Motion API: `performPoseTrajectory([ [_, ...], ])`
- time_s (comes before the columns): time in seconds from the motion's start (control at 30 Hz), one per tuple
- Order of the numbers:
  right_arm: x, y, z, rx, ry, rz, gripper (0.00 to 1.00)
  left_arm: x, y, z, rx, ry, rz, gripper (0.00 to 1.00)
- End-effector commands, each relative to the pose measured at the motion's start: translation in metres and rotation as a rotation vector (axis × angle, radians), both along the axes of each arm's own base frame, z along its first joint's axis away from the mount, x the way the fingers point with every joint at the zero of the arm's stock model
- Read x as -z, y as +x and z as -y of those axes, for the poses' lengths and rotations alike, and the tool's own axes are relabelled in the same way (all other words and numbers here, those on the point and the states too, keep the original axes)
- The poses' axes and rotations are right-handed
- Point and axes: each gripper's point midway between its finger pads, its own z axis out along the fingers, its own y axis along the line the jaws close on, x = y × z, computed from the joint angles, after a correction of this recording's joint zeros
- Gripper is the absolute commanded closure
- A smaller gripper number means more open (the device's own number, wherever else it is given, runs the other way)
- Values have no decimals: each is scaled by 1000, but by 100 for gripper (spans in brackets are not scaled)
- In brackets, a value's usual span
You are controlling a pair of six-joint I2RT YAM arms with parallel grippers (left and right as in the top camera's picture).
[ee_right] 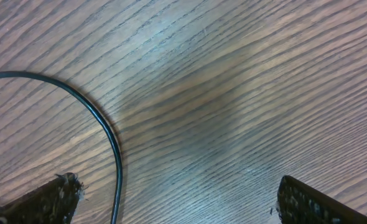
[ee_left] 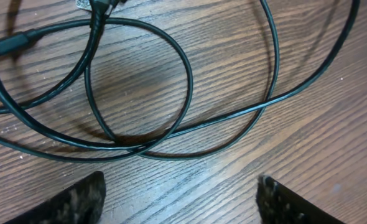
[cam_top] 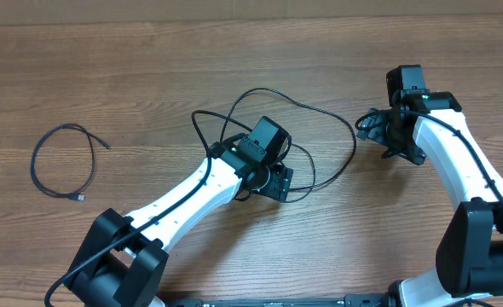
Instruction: Untangle cables
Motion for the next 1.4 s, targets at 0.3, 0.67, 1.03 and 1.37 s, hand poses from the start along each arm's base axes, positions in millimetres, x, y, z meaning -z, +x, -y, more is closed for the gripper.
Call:
performPoseTrajectory([
  [0.3,3,-1,2,0,-15,-9,0,-2,-2,0,-15,-3,-10,96],
  [0.67,3,-1,2,0,-15,-9,0,-4,2,3,-30,-20,3,96],
  [1.03,3,-1,2,0,-15,-9,0,-7,8,8,-30,-44,32,95],
  [1.37,3,-1,2,0,-15,-9,0,-4,12,10,-92,-59,17,96],
])
